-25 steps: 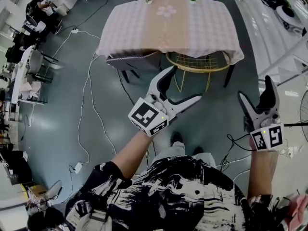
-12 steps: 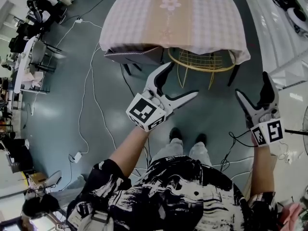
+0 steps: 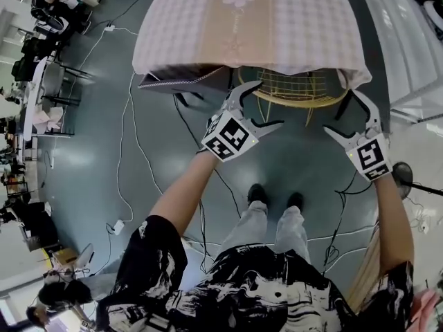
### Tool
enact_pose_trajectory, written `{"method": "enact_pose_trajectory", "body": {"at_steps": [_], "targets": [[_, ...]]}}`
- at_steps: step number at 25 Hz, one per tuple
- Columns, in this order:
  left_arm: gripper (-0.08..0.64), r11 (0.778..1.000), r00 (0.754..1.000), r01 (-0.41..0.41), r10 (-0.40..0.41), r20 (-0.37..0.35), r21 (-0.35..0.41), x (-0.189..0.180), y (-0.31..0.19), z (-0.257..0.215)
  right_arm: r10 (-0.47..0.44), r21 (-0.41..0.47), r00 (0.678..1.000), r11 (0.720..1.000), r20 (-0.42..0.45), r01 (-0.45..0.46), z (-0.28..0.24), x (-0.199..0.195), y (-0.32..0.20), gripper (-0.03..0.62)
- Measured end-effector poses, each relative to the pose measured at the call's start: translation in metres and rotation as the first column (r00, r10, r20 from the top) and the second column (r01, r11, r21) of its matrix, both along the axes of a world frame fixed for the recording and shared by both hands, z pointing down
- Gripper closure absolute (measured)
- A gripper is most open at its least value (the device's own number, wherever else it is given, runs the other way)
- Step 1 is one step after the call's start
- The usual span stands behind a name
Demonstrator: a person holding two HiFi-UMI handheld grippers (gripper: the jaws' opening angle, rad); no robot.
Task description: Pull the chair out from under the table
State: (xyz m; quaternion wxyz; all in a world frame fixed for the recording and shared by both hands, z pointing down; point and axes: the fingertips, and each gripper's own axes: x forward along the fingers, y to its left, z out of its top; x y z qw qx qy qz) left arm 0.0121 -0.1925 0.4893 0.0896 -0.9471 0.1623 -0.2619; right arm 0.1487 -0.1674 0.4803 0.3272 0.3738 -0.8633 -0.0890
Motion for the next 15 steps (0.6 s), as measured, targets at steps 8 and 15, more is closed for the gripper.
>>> {"method": "enact_pose_trajectory", "body": {"at_steps": [8, 15], "targets": [[0.117, 0.992, 0.855, -0.127, 0.109, 0.508, 0.0, -0.01, -0.06, 0.196, -0.292, -0.309, 0.786, 0.941, -0.544, 0.136, 0.214, 0.037, -0.049, 0.138], [0.126, 0.983, 0.75, -0.177, 0.166, 0.64, -0.048, -0.009, -0.092, 0.274, -0.4, -0.413, 0.644, 0.9, -0.652, 0.141, 0.308, 0.062, -0.08, 0.14]]}}
